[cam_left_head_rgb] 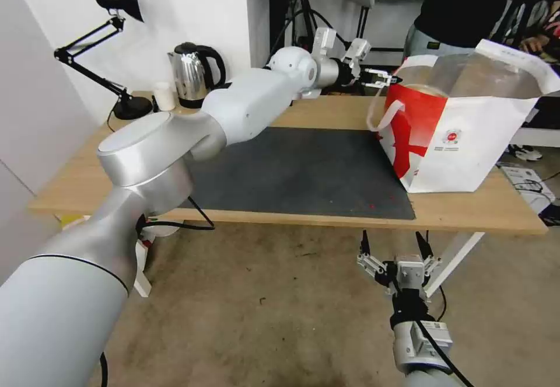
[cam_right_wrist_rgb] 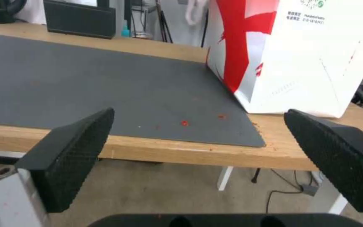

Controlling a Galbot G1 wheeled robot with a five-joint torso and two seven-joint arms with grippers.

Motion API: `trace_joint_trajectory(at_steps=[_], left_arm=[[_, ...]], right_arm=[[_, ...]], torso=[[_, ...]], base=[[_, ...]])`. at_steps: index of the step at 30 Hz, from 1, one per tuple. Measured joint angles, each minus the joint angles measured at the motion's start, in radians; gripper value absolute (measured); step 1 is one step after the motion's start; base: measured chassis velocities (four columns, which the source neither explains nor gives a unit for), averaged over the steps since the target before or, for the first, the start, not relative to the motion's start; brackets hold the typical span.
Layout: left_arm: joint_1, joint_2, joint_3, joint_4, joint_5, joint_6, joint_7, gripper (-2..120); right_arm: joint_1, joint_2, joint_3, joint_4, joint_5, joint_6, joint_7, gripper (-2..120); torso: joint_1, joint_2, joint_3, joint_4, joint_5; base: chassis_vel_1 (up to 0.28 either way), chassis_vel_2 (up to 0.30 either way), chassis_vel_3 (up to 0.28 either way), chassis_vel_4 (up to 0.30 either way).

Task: Pick up the trash from the table and place it into the takeout bag.

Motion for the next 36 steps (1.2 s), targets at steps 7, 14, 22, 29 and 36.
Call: trace_joint_trajectory(at_steps=[7, 14, 22, 29, 36], left_arm=[[-0.003, 0.026, -0.057, -0.070, 0.000, -0.015, -0.041, 100], [-0.002, 0.175, -0.109, -0.290, 0.002, -0.091, -0.241, 100], [0.102, 0.587, -0.170, -0.795, 0.109, -0.242, -0.500, 100], [0.368, 0.874, -0.389, -1.132, 0.206, -0.326, -0.645, 100], [0.803, 1.037, -0.787, -1.354, 0.360, -0.361, -0.666, 100]], right_arm=[[0.000, 0.000, 0.000, 0.000, 0.000, 0.000, 0.000, 100], [0.000, 0.000, 0.000, 0.000, 0.000, 0.000, 0.000, 100], [0.000, 0.000, 0.000, 0.000, 0.000, 0.000, 0.000, 100], [0.000, 0.000, 0.000, 0.000, 0.000, 0.000, 0.000, 100], [0.000, 0.000, 0.000, 0.000, 0.000, 0.000, 0.000, 100]], torso=[[0.000, 0.000, 0.000, -0.0003, 0.0000], [0.000, 0.000, 0.000, -0.0003, -0.0001], [0.000, 0.000, 0.000, 0.0000, -0.0006], [0.000, 0.000, 0.000, 0.0004, -0.0004], [0.000, 0.000, 0.000, 0.0002, -0.0001]], base=[[0.000, 0.000, 0.000, 0.000], [0.000, 0.000, 0.000, 0.000], [0.000, 0.000, 0.000, 0.000], [0.000, 0.000, 0.000, 0.000], [0.000, 0.000, 0.000, 0.000]])
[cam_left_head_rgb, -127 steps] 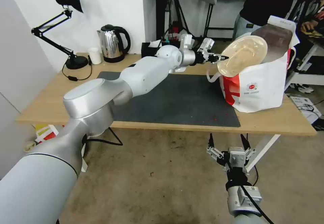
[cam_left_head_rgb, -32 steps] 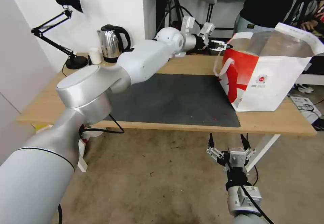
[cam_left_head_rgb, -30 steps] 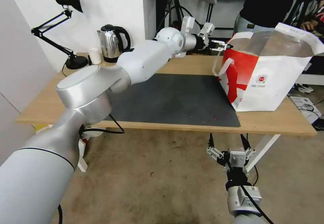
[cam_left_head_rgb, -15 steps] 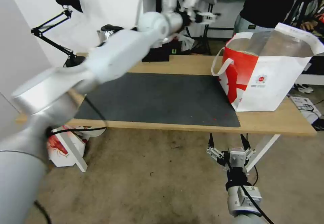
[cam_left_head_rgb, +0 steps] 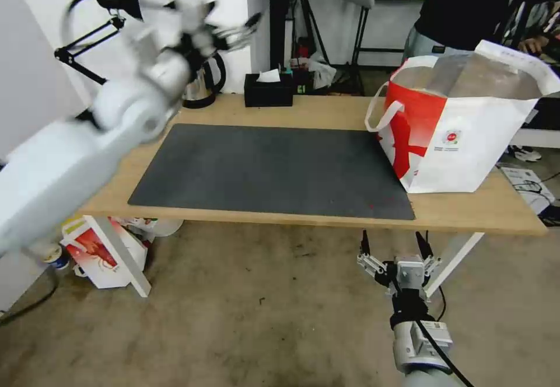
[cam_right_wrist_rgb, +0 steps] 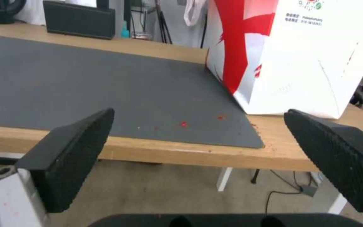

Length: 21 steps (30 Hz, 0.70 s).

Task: Pick up the trash from the table and place it into the takeout bag.

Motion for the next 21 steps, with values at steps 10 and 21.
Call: trace_joint_trajectory(at_steps=[10, 21], left_arm=[[0.720, -0.156, -0.495, -0.184, 0.279, -0.097, 0.017, 100], [1.163, -0.593, -0.618, -0.286, 0.656, -0.260, 0.066, 100]], right_arm=[[0.000, 0.000, 0.000, 0.000, 0.000, 0.000, 0.000, 100], [0.000, 0.000, 0.000, 0.000, 0.000, 0.000, 0.000, 100]], torso=[[0.000, 0.000, 0.000, -0.0011, 0.0007], [0.000, 0.000, 0.000, 0.0001, 0.0006]], base=[[0.000, 0.000, 0.000, 0.000], [0.000, 0.000, 0.000, 0.000]])
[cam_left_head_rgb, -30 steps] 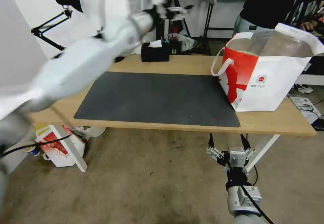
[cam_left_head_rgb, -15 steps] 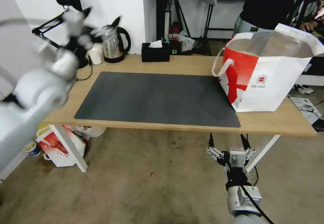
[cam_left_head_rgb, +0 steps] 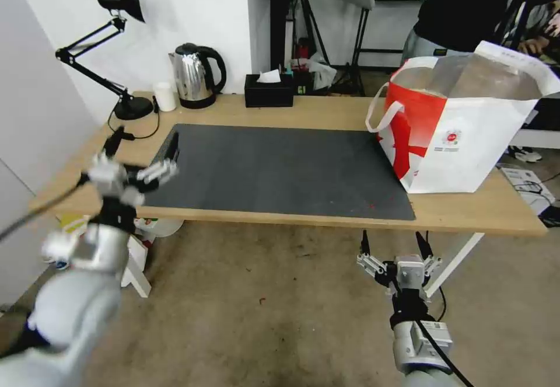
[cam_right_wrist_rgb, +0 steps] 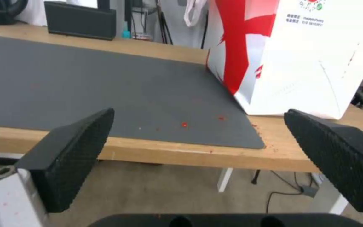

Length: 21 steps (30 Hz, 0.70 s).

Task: Pick up the trash from the table and place it into the takeout bag.

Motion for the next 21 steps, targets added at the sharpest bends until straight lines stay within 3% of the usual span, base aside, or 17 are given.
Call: trace_joint_trajectory(at_steps=[2, 6, 10, 21], left_arm=[[0.020, -0.032, 0.002, 0.001, 0.037, -0.019, 0.001, 100], [0.095, -0.166, 0.010, 0.030, 0.169, -0.090, -0.003, 100], [0.152, -0.234, 0.019, 0.052, 0.227, -0.130, -0.007, 100], [0.242, -0.288, 0.040, 0.099, 0.277, -0.194, 0.020, 100]], right_arm=[[0.000, 0.000, 0.000, 0.000, 0.000, 0.000, 0.000, 100], [0.000, 0.000, 0.000, 0.000, 0.000, 0.000, 0.000, 100], [0.000, 0.000, 0.000, 0.000, 0.000, 0.000, 0.000, 100], [0.000, 0.000, 0.000, 0.000, 0.000, 0.000, 0.000, 100]], torso=[[0.000, 0.000, 0.000, -0.0002, -0.0002], [0.000, 0.000, 0.000, -0.0006, -0.0002], [0.000, 0.000, 0.000, -0.0002, -0.0002], [0.000, 0.000, 0.000, -0.0003, -0.0003]], base=[[0.000, 0.000, 0.000, 0.000], [0.000, 0.000, 0.000, 0.000], [0.000, 0.000, 0.000, 0.000], [0.000, 0.000, 0.000, 0.000]])
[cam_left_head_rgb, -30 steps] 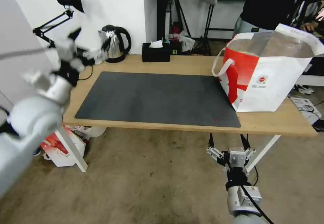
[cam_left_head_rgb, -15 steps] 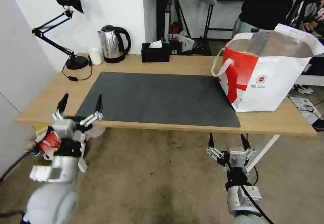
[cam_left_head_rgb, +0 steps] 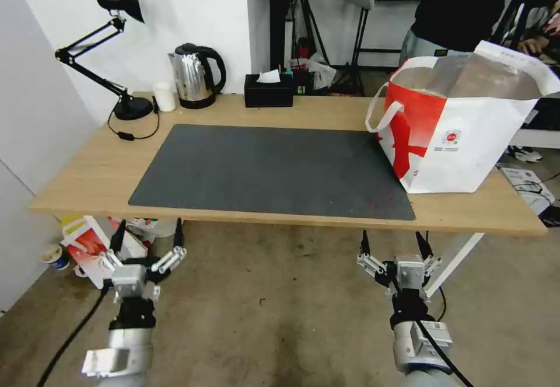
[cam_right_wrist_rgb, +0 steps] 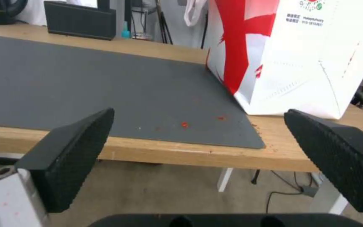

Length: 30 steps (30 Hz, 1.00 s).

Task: Pick up the trash from the table and place it into the takeout bag.

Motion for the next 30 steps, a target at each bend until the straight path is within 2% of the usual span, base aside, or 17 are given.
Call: trace_joint_trajectory(at_steps=[9, 14, 30], left_arm=[[0.006, -0.040, 0.037, 0.044, 0.020, -0.043, 0.070, 100], [0.002, -0.045, 0.046, 0.058, 0.020, -0.051, 0.079, 100], [-0.014, -0.036, 0.050, 0.028, -0.033, -0.011, 0.105, 100]], right_arm=[[0.000, 0.000, 0.000, 0.000, 0.000, 0.000, 0.000, 100], [0.000, 0.000, 0.000, 0.000, 0.000, 0.000, 0.000, 100], [0.000, 0.000, 0.000, 0.000, 0.000, 0.000, 0.000, 100]], torso=[[0.000, 0.000, 0.000, 0.0000, -0.0001], [0.000, 0.000, 0.000, 0.0000, -0.0002], [0.000, 0.000, 0.000, 0.0000, -0.0001]], base=[[0.000, 0.000, 0.000, 0.000], [0.000, 0.000, 0.000, 0.000], [0.000, 0.000, 0.000, 0.000]])
